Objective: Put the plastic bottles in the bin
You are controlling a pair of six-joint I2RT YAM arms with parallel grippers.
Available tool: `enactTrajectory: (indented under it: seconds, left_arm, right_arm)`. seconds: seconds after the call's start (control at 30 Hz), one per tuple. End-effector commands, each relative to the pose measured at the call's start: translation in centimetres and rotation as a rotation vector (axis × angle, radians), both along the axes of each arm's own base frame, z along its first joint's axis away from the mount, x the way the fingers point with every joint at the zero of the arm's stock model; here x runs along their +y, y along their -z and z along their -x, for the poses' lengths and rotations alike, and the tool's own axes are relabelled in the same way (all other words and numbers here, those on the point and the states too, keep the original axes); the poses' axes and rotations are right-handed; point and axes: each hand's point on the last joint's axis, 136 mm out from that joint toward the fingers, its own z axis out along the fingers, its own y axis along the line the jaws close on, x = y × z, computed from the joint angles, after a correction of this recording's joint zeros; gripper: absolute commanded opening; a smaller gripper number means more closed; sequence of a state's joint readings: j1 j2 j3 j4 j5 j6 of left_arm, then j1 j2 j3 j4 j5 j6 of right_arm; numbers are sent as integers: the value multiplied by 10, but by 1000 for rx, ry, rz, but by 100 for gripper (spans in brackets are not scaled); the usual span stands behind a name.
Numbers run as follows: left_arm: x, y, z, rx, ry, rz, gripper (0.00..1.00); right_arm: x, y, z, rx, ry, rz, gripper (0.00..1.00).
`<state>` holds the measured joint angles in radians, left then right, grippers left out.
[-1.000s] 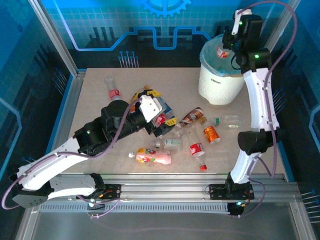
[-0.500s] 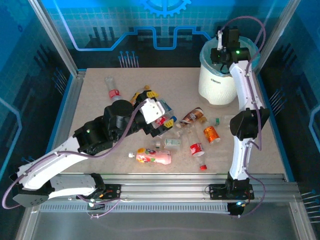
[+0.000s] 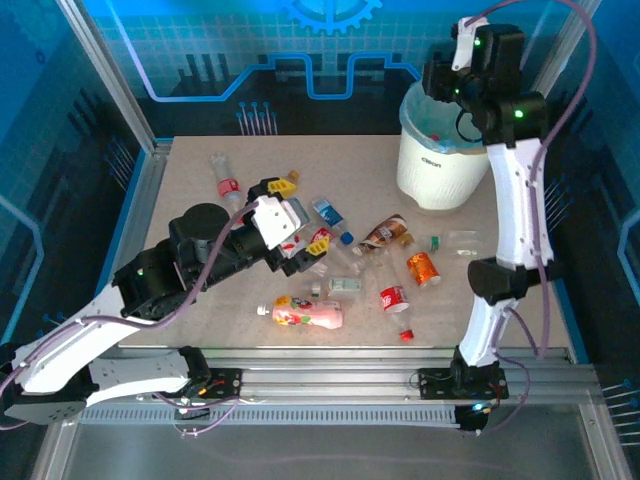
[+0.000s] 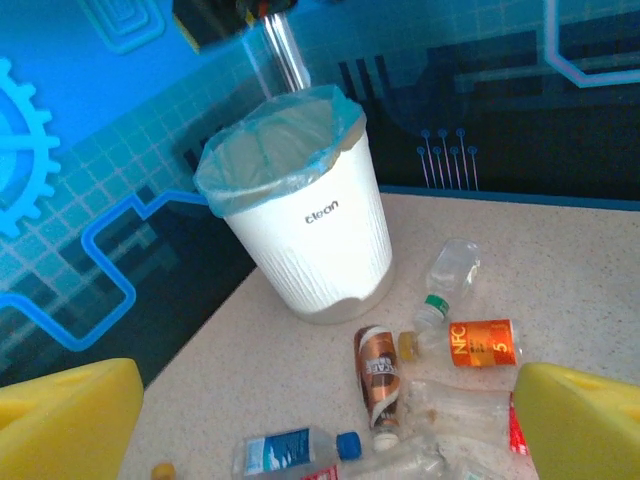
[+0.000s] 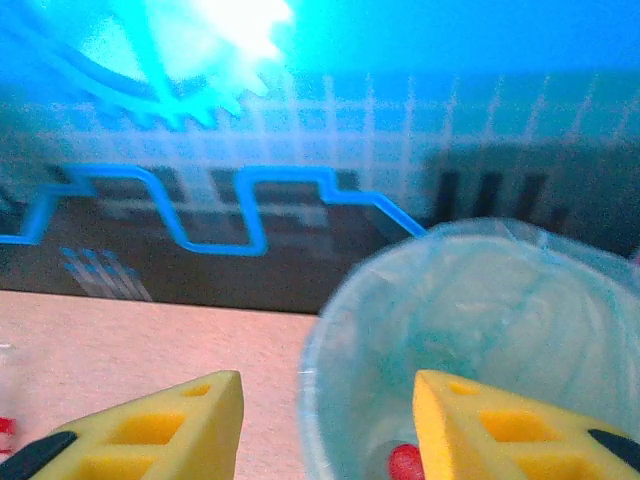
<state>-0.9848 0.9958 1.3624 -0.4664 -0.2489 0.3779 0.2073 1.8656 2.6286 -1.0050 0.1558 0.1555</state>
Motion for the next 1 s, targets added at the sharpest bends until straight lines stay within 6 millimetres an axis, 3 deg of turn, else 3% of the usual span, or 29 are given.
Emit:
enactTrajectory:
  seconds: [0.0, 0.07, 0.33, 0.5, 0.6, 0.67, 0.73, 0.83, 0.97]
  left_arm:
    - [11, 19, 4, 132, -46, -27, 95]
    - [15, 42, 5, 229, -82, -39, 94]
    - [60, 149, 20, 754, -445, 86, 89]
    - [89, 218, 39, 955, -626, 197, 87]
    - [104, 244, 46, 1011, -706, 268, 87]
    - [118, 252, 44, 977, -756, 306, 88]
    - [151, 251, 35, 844, -866, 311, 87]
    - [196, 227, 21, 637, -1008, 350, 86]
    - [228, 198, 8, 497, -1089, 401, 87]
  right_arm:
    - [30, -26, 66, -33, -109, 8, 49]
    - [54, -10, 95, 14, -191, 16, 51]
    - [146, 118, 211, 154, -552, -24, 49]
    - [172, 204, 247, 347, -598, 165, 52]
    - [198, 236, 271, 389, -692, 305, 55]
    - [216, 256, 284, 396, -785, 412, 57]
    - [228, 284, 296, 416, -888, 562, 58]
    - [246, 314, 309, 448, -997, 708, 65]
    - [285, 332, 324, 457, -1137, 752, 70]
